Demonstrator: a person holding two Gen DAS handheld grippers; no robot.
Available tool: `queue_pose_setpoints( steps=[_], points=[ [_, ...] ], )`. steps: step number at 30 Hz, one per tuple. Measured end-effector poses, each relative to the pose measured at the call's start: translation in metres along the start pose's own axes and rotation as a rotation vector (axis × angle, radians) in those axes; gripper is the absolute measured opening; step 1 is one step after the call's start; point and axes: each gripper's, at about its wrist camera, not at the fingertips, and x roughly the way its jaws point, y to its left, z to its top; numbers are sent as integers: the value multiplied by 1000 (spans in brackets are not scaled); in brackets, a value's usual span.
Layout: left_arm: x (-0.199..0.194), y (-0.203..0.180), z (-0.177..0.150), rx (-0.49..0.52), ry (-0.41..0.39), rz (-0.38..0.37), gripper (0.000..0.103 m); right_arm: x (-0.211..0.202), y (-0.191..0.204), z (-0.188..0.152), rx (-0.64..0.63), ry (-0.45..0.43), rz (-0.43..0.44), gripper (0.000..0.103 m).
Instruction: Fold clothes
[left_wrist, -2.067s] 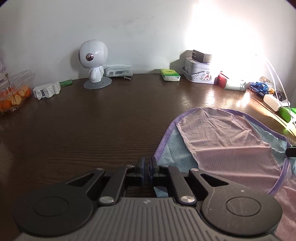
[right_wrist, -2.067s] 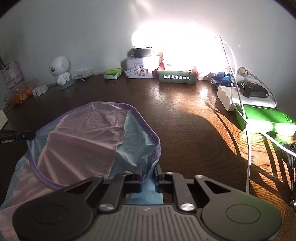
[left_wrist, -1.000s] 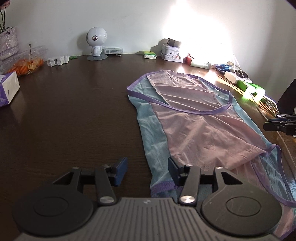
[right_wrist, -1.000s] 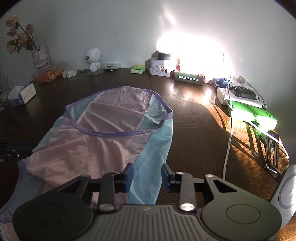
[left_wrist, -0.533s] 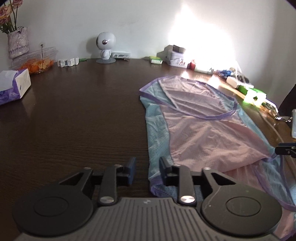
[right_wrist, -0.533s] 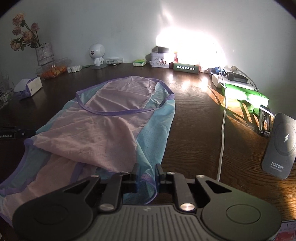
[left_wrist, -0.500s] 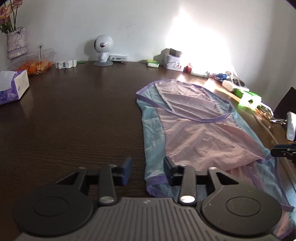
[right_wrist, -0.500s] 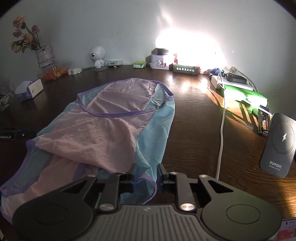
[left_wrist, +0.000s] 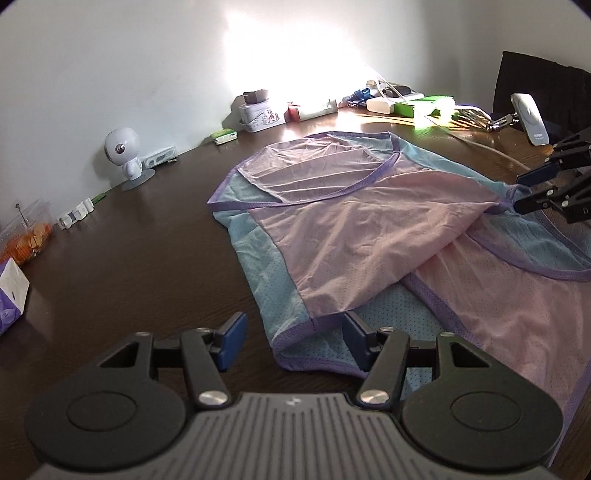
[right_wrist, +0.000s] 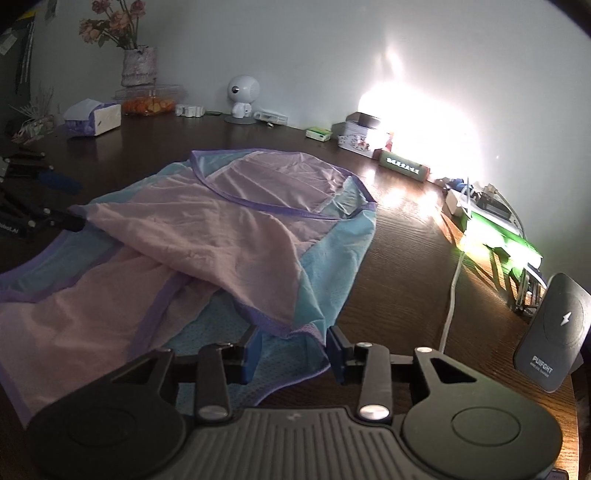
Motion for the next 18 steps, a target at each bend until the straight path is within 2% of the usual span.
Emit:
queue_pose_setpoints(
  steps=[1,2,3,8,12,13,15,18],
  points=[
    [2,3,-1,-22,7,3,54,1,-5,-1,33,1,0,35],
    [3,7,-1,-45,13,3,46,2,-8,-2,60,6,4,34],
    [4,11,-2,-63,19,2,42,4,-11,-3,78,13,6,28],
    [2,24,-7,-129,35,-11,41,5,-14,-7,112,8,1,10],
    [-2,26,-13,-153,25,-21,40,4,-13,-9,128,4,-3,9],
    [-2,25,-13,-157,26,-16,37,4,-13,-10,132,3,-2,8],
    [0,23,-10,-157,28,-14,10,5,-13,-9,141,1,-1,4],
    [-1,25,-7,-185,17,11,4,7,-14,-8,164,-3,-32,1]
  ],
)
